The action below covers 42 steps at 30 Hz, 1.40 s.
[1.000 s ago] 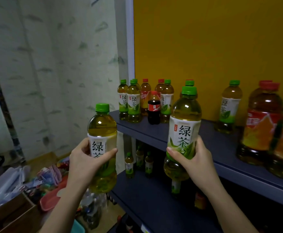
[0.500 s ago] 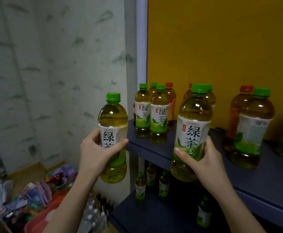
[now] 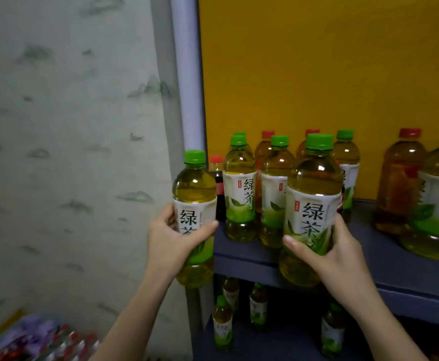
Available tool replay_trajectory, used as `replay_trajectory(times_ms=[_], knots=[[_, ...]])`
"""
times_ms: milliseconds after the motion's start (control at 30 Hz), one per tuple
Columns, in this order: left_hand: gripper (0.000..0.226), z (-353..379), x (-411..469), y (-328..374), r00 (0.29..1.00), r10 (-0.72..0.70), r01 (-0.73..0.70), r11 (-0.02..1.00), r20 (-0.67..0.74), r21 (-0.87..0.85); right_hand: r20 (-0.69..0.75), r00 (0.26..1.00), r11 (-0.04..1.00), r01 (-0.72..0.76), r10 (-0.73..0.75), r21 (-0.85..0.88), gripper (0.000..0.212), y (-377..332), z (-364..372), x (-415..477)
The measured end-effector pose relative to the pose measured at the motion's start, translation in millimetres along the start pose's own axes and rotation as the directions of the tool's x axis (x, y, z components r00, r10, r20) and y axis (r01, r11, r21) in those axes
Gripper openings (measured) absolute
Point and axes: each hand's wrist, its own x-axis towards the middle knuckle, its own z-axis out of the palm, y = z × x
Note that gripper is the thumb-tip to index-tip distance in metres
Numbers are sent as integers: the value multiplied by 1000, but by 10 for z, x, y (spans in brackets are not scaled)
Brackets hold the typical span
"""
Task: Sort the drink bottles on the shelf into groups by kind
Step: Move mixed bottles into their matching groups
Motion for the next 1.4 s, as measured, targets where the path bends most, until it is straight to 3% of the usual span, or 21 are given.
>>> replay_trajectory(times_ms=[333,633,767,900,967,1033,1133,1233,1333,1400], knots=[[47,156,345,-130,984,35,-10,990,174,-142,-270,961,978,-116,67,-171,51,-23,-113,-29],[38,227,472,-360,998,62,-60,988,16,-139,-392,914,929,-229,103,-291,56,216,-412,106],[39,239,621,-445,998,-5,11,995,55,-95,-421,898,902,-284,130,-326,78,328,-487,224],[41,262,704,-497,989,-48,63,992,138,-107,-426,892,892,-308,151,-330,77,409,-521,308],[40,250,721,-528,979,-81,105,987,185,-124,-436,890,878,-307,129,-368,74,403,-520,314],[45,217,752,-549,960,-123,191,944,252,-268,-480,876,839,-299,52,-455,77,348,-488,253],[41,132,927,-581,957,-197,273,863,213,-424,-520,829,785,-178,-205,-593,69,194,-361,107],[27,66,1178,-590,935,-233,299,923,266,-241,-375,871,775,10,-318,-632,52,106,-194,118],[21,79,1432,-655,865,-303,354,934,399,-58,-253,940,829,51,-228,-558,55,193,-89,321],[19,122,1534,-660,812,-346,369,928,469,47,-250,950,852,29,-186,-523,59,287,-29,441]])
